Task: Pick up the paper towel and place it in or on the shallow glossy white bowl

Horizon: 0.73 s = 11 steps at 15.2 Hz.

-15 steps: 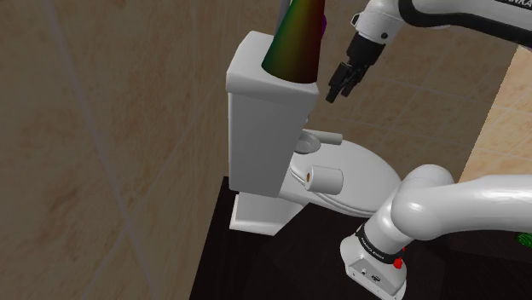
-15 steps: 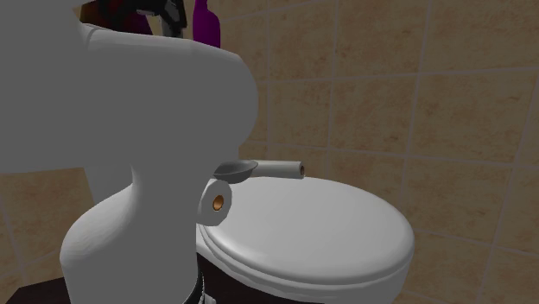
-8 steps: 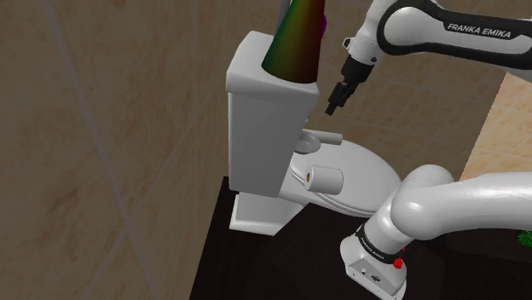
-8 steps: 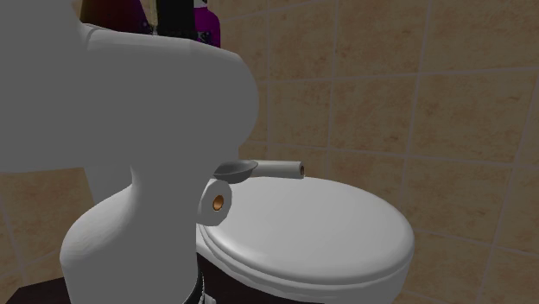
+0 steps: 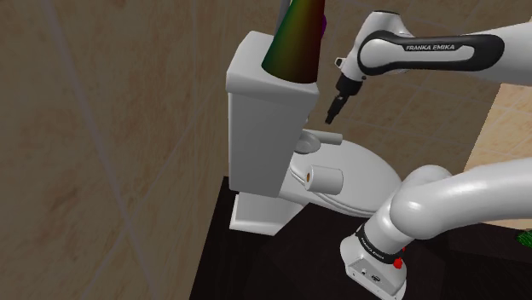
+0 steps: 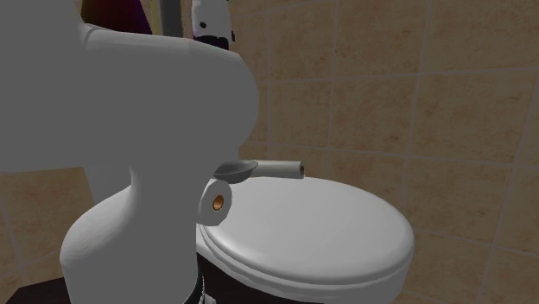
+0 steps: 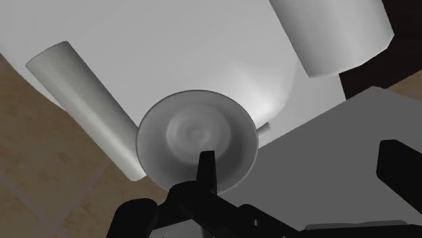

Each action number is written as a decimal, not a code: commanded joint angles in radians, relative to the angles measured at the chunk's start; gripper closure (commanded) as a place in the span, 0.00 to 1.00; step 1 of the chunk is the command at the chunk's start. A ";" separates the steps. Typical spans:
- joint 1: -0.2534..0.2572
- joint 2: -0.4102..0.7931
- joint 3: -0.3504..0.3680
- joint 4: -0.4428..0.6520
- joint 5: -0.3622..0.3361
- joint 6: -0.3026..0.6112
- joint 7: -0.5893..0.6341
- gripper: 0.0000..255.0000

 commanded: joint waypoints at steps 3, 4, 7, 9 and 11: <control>0.001 0.119 -0.083 0.006 -0.030 0.113 -0.117 0.00; 0.003 0.152 -0.103 0.012 -0.034 0.140 -0.146 0.00; 0.013 0.259 -0.164 0.039 -0.032 0.218 -0.239 0.00; 0.022 0.337 -0.202 0.064 -0.017 0.269 -0.305 0.00; 0.031 0.420 -0.238 0.095 0.010 0.317 -0.378 0.00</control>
